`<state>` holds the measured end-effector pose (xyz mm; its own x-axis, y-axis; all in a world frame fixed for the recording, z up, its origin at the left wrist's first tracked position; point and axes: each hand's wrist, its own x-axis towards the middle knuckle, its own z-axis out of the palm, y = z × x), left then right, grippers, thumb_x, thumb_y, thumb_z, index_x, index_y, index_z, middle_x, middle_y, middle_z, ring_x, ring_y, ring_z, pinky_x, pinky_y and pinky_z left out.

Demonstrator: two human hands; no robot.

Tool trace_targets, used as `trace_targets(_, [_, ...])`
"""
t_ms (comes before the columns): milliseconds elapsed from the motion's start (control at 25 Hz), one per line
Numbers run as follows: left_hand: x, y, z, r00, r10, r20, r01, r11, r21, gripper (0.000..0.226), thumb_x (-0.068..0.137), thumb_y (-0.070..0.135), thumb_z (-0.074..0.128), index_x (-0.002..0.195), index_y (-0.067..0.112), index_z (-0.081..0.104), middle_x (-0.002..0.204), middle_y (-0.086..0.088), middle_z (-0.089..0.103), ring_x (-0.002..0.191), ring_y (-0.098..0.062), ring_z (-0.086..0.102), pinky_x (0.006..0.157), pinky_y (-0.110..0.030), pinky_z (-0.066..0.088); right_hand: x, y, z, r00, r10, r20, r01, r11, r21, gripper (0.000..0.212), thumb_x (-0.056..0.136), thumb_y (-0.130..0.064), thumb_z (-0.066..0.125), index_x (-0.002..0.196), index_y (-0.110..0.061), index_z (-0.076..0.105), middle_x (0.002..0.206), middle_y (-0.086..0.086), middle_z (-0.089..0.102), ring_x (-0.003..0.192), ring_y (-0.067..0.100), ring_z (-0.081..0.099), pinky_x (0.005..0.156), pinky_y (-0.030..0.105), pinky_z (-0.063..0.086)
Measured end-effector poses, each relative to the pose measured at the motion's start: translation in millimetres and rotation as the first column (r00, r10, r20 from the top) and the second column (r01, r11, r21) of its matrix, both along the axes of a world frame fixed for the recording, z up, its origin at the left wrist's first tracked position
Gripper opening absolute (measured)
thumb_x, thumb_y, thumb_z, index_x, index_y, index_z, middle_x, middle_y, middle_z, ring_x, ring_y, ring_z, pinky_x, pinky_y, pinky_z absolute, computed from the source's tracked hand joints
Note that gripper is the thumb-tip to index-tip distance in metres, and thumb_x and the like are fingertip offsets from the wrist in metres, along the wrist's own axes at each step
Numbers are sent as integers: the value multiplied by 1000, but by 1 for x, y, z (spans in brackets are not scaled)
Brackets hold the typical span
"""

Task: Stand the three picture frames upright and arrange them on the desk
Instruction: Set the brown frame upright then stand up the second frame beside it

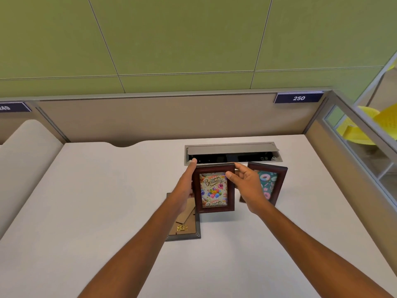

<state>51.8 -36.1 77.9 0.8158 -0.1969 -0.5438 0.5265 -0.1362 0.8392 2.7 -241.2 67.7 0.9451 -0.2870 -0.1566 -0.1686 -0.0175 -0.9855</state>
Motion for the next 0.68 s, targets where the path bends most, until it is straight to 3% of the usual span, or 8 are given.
trace_targets(160, [10, -18, -11, 1000, 18, 9, -19, 1000, 20, 65, 95, 87, 38, 114, 37, 76, 94, 13, 85, 105, -16, 76, 77, -31, 51, -5, -10, -14, 997, -64, -38, 63, 998, -11, 33, 105, -16, 69, 138, -19, 68, 120, -6, 81, 110, 11, 79, 88, 33, 68])
trace_targets(320, [23, -29, -18, 999, 39, 18, -39, 999, 17, 62, 95, 85, 39, 108, 38, 76, 87, 18, 84, 86, -9, 82, 71, -27, 49, -22, -11, -39, 988, -91, -126, 89, 996, -26, 45, 106, -8, 65, 150, -17, 61, 115, -23, 74, 104, -8, 74, 73, 11, 61])
trace_targets(400, [31, -34, -21, 999, 37, 28, -37, 999, 23, 58, 96, 84, 39, 105, 39, 74, 84, 21, 83, 78, -4, 81, 70, -25, 48, -31, -9, -52, 980, -86, -178, 83, 996, -22, 52, 105, -5, 66, 154, -17, 57, 123, -20, 72, 123, 3, 70, 80, 9, 58])
trace_targets(520, [42, -39, -26, 999, 29, 36, -31, 999, 39, 57, 96, 84, 41, 105, 39, 74, 87, 14, 85, 94, -10, 77, 81, -30, 50, -38, -9, -69, 966, -94, -241, 89, 995, -32, 56, 104, -4, 68, 157, -17, 54, 149, 0, 63, 143, 19, 57, 103, 26, 53])
trace_targets(680, [57, -47, -33, 999, -11, 39, 9, 998, 64, 54, 98, 82, 42, 105, 39, 72, 101, 8, 83, 104, -14, 73, 109, -45, 45, -38, -12, -79, 953, -93, -290, 87, 996, -31, 56, 103, 0, 67, 156, -15, 55, 153, 2, 62, 141, 19, 58, 104, 27, 52])
